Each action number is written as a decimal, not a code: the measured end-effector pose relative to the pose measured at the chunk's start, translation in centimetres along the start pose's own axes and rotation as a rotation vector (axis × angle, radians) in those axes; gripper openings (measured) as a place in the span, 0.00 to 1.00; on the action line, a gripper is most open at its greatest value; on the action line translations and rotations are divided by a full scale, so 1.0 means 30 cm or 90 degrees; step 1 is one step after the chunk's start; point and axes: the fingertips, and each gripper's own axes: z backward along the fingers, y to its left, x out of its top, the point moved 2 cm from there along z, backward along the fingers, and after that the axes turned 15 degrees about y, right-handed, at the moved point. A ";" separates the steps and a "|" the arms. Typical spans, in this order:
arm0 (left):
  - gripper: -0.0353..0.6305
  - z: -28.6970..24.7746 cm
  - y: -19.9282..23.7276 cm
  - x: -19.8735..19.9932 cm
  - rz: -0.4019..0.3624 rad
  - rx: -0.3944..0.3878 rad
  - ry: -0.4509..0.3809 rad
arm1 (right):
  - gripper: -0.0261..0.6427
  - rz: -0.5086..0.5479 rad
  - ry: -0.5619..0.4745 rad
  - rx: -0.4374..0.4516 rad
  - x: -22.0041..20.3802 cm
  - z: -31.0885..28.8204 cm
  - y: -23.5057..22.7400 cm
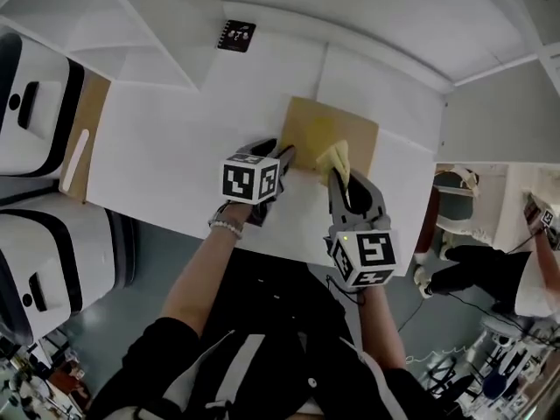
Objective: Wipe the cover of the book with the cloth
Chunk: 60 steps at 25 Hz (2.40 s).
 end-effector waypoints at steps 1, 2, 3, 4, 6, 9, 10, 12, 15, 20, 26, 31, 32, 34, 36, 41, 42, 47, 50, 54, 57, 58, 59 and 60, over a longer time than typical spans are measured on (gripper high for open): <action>0.33 -0.001 -0.005 0.001 -0.012 0.005 -0.001 | 0.10 0.003 0.004 -0.002 -0.005 -0.008 -0.004; 0.31 -0.003 -0.010 0.003 -0.021 0.008 -0.002 | 0.10 0.008 0.009 -0.004 -0.009 -0.016 -0.009; 0.29 -0.004 -0.014 0.003 -0.026 0.010 -0.003 | 0.10 0.012 0.013 -0.006 -0.014 -0.023 -0.014; 0.28 -0.006 -0.017 0.003 -0.027 0.011 -0.003 | 0.10 0.017 0.018 -0.009 -0.018 -0.030 -0.019; 0.28 -0.007 -0.018 -0.001 -0.025 0.012 -0.003 | 0.10 0.027 0.024 -0.012 -0.022 -0.041 -0.028; 0.28 -0.007 -0.018 -0.002 -0.030 0.017 0.001 | 0.10 0.050 0.030 -0.010 -0.011 -0.063 -0.035; 0.28 -0.007 -0.019 -0.001 -0.032 0.018 0.002 | 0.10 0.061 0.032 -0.009 -0.004 -0.073 -0.035; 0.28 -0.008 -0.020 0.000 -0.035 0.019 0.005 | 0.10 0.082 0.039 -0.004 0.011 -0.095 -0.033; 0.28 -0.009 -0.020 0.001 -0.038 0.017 0.007 | 0.10 0.115 0.041 0.004 0.049 -0.136 -0.027; 0.28 -0.003 -0.020 0.000 -0.039 0.029 0.007 | 0.10 0.149 0.063 0.020 0.118 -0.235 -0.019; 0.27 -0.007 -0.023 0.000 -0.044 0.040 0.006 | 0.10 0.136 0.089 0.065 0.160 -0.354 -0.006; 0.27 -0.007 -0.028 0.004 -0.054 0.042 0.013 | 0.10 0.113 0.126 0.100 0.156 -0.450 0.007; 0.27 -0.006 -0.027 0.003 -0.055 0.043 0.015 | 0.10 0.110 0.133 0.107 0.152 -0.468 0.013; 0.27 -0.002 -0.023 0.001 -0.054 0.047 0.016 | 0.10 0.111 0.145 0.116 0.142 -0.501 0.023; 0.27 -0.005 -0.024 0.001 -0.057 0.046 0.017 | 0.10 0.120 0.157 0.113 0.126 -0.525 0.015; 0.27 -0.007 -0.026 0.003 -0.061 0.042 0.021 | 0.10 0.126 0.184 0.086 0.093 -0.572 -0.015; 0.27 -0.008 -0.027 0.003 -0.060 0.043 0.021 | 0.10 0.129 0.186 0.075 0.089 -0.579 -0.024; 0.27 -0.008 -0.027 0.004 -0.055 0.049 0.017 | 0.10 0.132 0.185 0.055 0.084 -0.583 -0.052; 0.27 -0.007 -0.026 0.000 -0.055 0.057 0.013 | 0.10 0.127 0.189 0.038 0.072 -0.571 -0.088; 0.27 -0.006 -0.024 0.001 -0.049 0.053 0.013 | 0.10 0.106 0.191 0.016 0.049 -0.543 -0.156; 0.27 -0.006 -0.025 0.001 -0.049 0.055 0.013 | 0.10 0.090 0.194 -0.003 0.027 -0.517 -0.215; 0.27 -0.006 -0.025 0.001 -0.048 0.055 0.012 | 0.10 0.084 0.195 -0.009 0.020 -0.507 -0.236; 0.27 -0.006 -0.025 0.002 -0.048 0.055 0.012 | 0.10 0.078 0.196 -0.017 0.013 -0.496 -0.258; 0.27 -0.005 -0.025 0.002 -0.047 0.056 0.012 | 0.10 0.072 0.197 -0.024 0.006 -0.486 -0.280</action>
